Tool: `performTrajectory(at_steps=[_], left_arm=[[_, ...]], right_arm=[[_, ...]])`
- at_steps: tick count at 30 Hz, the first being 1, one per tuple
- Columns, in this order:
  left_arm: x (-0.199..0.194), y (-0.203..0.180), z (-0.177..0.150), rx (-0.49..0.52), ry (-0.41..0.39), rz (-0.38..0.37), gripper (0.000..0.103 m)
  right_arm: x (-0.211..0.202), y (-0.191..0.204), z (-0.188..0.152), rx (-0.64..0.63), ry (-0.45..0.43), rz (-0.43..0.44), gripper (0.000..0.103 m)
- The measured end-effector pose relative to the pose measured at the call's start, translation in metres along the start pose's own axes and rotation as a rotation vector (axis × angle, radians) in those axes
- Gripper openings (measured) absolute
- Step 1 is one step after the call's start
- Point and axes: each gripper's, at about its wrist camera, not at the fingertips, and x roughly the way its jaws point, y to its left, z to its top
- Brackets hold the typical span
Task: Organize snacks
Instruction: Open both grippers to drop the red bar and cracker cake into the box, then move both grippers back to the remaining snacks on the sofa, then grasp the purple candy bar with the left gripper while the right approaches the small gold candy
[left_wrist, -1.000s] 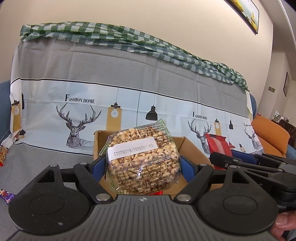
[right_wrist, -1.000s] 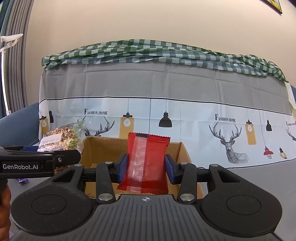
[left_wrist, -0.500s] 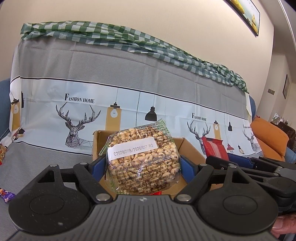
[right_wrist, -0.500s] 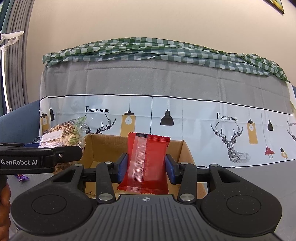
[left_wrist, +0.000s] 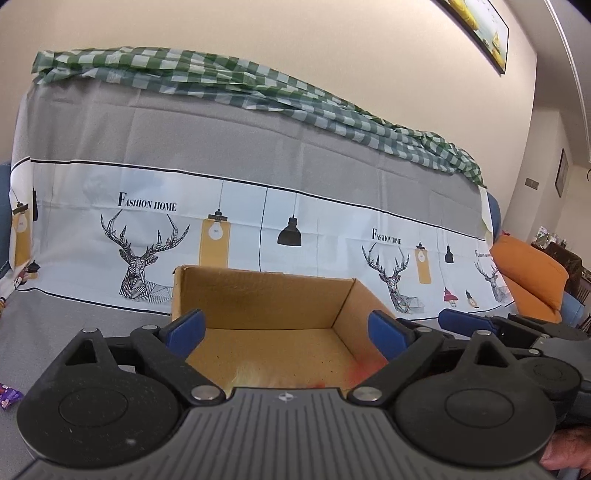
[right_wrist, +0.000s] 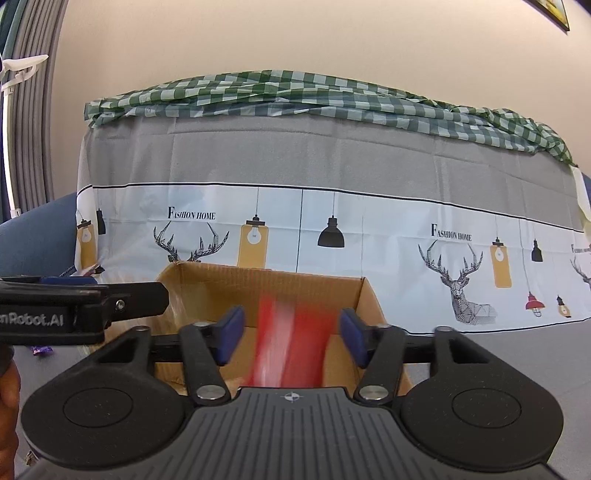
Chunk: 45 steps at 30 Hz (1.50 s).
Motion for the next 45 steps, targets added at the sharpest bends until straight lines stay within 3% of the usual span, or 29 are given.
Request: performTrajectory(at_steps=[8, 10, 12, 15, 18, 22, 24, 25, 26, 28, 30, 32, 38, 40, 43, 44, 45], left_arm=[[-0.002, 0.009, 0.001, -0.019, -0.050, 0.064, 0.096], [-0.003, 0.015, 0.001, -0.021, -0.039, 0.082, 0.087], [-0.004, 0.024, 0.000, -0.040, -0.021, 0.087, 0.065], [-0.011, 0.041, -0.001, -0.074, 0.002, 0.095, 0.043], [-0.021, 0.061, 0.000, -0.108, 0.018, 0.131, 0.032], [-0.035, 0.093, 0.000, -0.174, 0.042, 0.217, 0.031], [-0.042, 0.113, 0.000, -0.231, 0.056, 0.269, 0.031], [-0.045, 0.123, 0.000, -0.264, 0.064, 0.295, 0.031], [-0.047, 0.134, 0.000, -0.298, 0.075, 0.322, 0.031], [-0.049, 0.160, -0.001, -0.382, 0.100, 0.390, 0.033], [-0.046, 0.191, -0.006, -0.490, 0.148, 0.463, 0.052], [-0.041, 0.220, -0.014, -0.607, 0.198, 0.513, 0.059], [-0.025, 0.276, -0.034, -0.875, 0.267, 0.575, 0.062], [-0.017, 0.284, -0.036, -0.908, 0.277, 0.577, 0.062], [-0.001, 0.286, -0.034, -0.880, 0.312, 0.604, 0.062], [0.003, 0.284, -0.034, -0.853, 0.327, 0.632, 0.060], [0.007, 0.283, -0.034, -0.815, 0.342, 0.670, 0.049]], right_arm=[[0.002, 0.000, -0.001, 0.014, 0.007, -0.002, 0.066], [0.003, 0.001, 0.000, 0.025, 0.010, -0.001, 0.066], [0.004, 0.003, 0.001, 0.041, 0.016, 0.002, 0.066], [0.005, 0.010, 0.003, 0.071, 0.022, 0.013, 0.066], [0.006, 0.021, 0.005, 0.112, 0.032, 0.033, 0.066], [0.007, 0.039, 0.007, 0.181, 0.044, 0.080, 0.063], [0.005, 0.051, 0.009, 0.202, 0.036, 0.104, 0.042], [0.002, 0.057, 0.010, 0.212, 0.019, 0.114, 0.027], [-0.002, 0.062, 0.012, 0.222, -0.009, 0.123, 0.022], [-0.011, 0.074, 0.015, 0.224, -0.065, 0.150, 0.022], [-0.014, 0.085, 0.017, 0.215, -0.083, 0.191, 0.023], [-0.011, 0.096, 0.017, 0.203, -0.059, 0.237, 0.023], [0.000, 0.115, 0.022, 0.196, -0.021, 0.296, 0.033], [0.006, 0.117, 0.022, 0.215, -0.005, 0.301, 0.035], [0.017, 0.117, 0.020, 0.244, 0.031, 0.302, 0.036], [0.021, 0.118, 0.019, 0.254, 0.044, 0.304, 0.036], [0.024, 0.119, 0.018, 0.260, 0.053, 0.306, 0.036]])
